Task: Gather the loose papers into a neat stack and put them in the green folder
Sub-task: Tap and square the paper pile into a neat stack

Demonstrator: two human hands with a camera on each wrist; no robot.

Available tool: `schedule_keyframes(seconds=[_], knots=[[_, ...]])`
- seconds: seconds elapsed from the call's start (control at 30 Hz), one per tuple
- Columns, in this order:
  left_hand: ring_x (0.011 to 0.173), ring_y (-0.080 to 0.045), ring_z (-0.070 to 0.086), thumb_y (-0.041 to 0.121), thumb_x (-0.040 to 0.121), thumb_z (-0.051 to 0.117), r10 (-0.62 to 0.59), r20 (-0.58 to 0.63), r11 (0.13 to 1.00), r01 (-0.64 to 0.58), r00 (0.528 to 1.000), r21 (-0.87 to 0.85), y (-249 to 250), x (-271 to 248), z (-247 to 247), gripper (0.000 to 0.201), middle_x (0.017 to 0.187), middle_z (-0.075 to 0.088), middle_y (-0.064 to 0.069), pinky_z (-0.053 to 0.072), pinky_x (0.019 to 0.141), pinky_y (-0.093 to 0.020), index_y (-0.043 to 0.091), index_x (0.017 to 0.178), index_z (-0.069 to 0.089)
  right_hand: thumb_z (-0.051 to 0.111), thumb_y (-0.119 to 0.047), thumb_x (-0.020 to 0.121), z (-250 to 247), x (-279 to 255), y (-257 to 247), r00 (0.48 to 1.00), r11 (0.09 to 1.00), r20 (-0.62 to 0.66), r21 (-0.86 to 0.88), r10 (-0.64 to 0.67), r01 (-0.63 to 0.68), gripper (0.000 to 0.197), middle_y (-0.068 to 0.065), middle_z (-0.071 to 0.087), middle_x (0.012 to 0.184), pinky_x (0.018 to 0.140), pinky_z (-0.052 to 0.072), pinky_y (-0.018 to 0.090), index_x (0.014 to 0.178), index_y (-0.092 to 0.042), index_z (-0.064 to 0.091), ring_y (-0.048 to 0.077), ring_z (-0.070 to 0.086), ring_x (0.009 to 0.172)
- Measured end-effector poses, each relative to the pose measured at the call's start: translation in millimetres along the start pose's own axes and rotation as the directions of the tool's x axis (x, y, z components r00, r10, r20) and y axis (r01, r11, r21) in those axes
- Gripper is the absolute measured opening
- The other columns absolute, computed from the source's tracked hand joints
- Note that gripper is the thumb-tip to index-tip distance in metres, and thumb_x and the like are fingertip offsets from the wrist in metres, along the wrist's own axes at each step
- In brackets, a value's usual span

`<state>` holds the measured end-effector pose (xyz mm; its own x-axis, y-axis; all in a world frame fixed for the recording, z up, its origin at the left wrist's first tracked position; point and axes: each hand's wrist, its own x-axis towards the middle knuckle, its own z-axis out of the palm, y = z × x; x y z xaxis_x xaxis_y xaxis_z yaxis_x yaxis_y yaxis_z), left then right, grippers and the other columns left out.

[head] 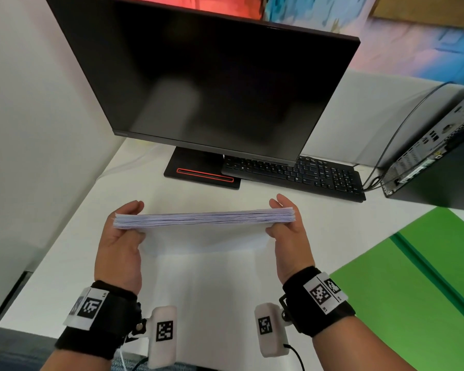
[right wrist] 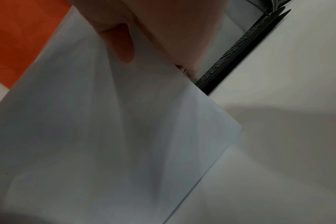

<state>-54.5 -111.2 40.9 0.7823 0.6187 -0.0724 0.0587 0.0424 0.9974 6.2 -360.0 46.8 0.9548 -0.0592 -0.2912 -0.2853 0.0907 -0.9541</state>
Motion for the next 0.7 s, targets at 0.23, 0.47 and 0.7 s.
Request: schedule_keyframes(seconds=[0.23, 0.47, 0.7], knots=[[0.128, -0.015, 0.055, -0.019, 0.090, 0.040, 0.017, 0.008, 0.997, -0.017, 1.000, -0.079, -4.4, 1.9, -5.9, 0.073, 0.142, 0.059, -0.004, 0.046, 0.097, -0.024, 0.027, 0.146, 0.049, 0.044, -0.007, 0.068, -4.2, -3.7, -1.0, 0.996, 0.995, 0.038, -0.057, -0.081, 0.083, 0.077, -0.007, 0.055, 0.142, 0.092, 0.042, 0.022, 0.140, -0.035, 0.051, -0.007, 0.051, 0.122], [0.112, -0.022, 0.064, -0.010, 0.086, 0.051, 0.061, -0.021, 0.998, -0.062, 0.998, -0.023, -4.2, 3.1, -1.3, 0.038, 0.109, 0.072, 0.004, 0.048, 0.091, -0.024, 0.017, 0.105, 0.070, 0.042, 0.011, 0.086, -3.5, 2.6, -4.9, 0.994, 0.988, 0.022, -0.109, -0.104, 0.105, 0.059, -0.002, 0.063, 0.094, 0.070, 0.041, 0.021, 0.124, -0.031, 0.057, -0.001, 0.051, 0.070], [0.090, 0.003, 0.065, -0.009, 0.089, 0.050, 0.015, 0.007, 0.999, -0.015, 1.000, 0.050, -7.0, 10.6, -0.3, 0.035, 0.087, 0.072, 0.023, 0.050, 0.082, -0.015, 0.018, 0.099, 0.070, 0.043, 0.011, 0.089, -0.6, 11.2, 3.4, 0.997, 0.985, 0.011, -0.153, -0.081, 0.081, 0.046, -0.001, 0.067, 0.098, 0.072, 0.043, 0.023, 0.113, -0.022, 0.064, 0.006, 0.055, 0.076]])
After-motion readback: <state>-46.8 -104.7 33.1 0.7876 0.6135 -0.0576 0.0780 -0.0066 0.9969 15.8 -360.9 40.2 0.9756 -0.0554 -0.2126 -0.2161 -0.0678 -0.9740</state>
